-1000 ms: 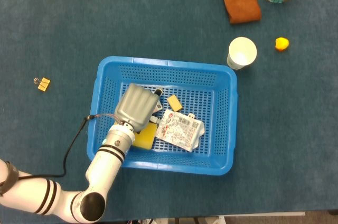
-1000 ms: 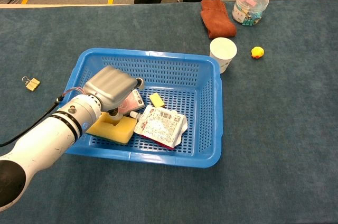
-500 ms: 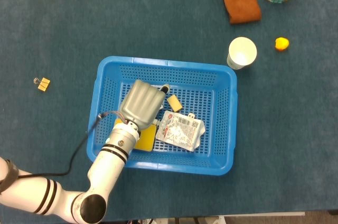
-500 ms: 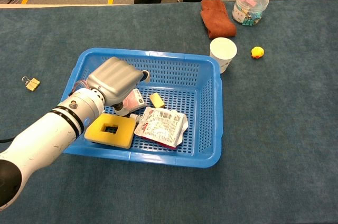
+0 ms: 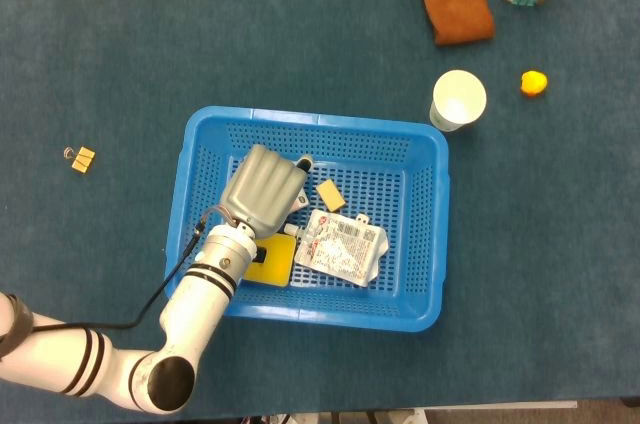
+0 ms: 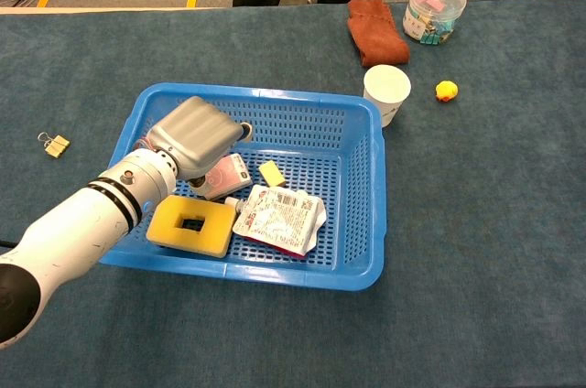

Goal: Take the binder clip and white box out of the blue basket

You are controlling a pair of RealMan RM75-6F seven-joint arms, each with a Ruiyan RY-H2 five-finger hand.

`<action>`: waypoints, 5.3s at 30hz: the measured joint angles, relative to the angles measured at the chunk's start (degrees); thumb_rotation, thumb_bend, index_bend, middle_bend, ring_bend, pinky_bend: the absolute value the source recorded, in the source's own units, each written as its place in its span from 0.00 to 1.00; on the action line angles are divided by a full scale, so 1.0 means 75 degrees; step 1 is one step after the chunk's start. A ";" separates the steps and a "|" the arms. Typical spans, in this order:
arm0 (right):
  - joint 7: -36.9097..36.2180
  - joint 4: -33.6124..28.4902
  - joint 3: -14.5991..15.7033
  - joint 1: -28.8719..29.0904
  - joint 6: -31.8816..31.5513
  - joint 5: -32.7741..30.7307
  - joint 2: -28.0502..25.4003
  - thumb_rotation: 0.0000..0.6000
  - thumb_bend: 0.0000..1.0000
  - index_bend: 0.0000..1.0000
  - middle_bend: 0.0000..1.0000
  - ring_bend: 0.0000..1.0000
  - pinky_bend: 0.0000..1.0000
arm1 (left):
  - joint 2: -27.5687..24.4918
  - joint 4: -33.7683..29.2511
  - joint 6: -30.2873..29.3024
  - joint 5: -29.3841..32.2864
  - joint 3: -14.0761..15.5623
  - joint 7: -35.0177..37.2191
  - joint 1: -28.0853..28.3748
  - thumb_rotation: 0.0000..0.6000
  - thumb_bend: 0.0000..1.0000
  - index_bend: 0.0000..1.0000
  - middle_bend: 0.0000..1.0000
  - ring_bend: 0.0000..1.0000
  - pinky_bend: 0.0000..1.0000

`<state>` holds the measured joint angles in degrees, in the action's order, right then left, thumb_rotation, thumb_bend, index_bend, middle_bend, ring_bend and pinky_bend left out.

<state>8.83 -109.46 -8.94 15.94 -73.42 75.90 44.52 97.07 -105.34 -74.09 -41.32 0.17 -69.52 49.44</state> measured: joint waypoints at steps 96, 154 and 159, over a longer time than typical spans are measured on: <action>0.0418 -0.0181 -0.0101 0.0101 0.0014 -0.0288 0.0161 1.00 0.26 0.35 0.28 0.11 0.13 | -0.1245 -0.1164 0.0198 -0.1052 0.0423 0.0544 0.0173 1.00 0.16 0.48 0.84 0.78 0.88; 0.0868 -0.0310 0.0074 0.0120 0.0007 -0.0573 0.0420 1.00 0.26 0.35 0.28 0.11 0.13 | -0.4271 -0.1328 -0.0846 -0.1122 -0.0001 0.3631 -0.2063 1.00 0.16 0.17 0.38 0.31 0.48; 0.0880 -0.0308 0.0139 0.0031 -0.0022 -0.0692 0.0464 1.00 0.26 0.35 0.28 0.11 0.14 | -0.4685 -0.1372 -0.1195 -0.1595 0.0157 0.4294 -0.2692 1.00 0.16 0.17 0.36 0.29 0.44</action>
<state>15.43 -111.77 -7.89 16.17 -73.58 70.70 48.00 61.92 -115.63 -83.05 -53.28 1.35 -37.32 29.25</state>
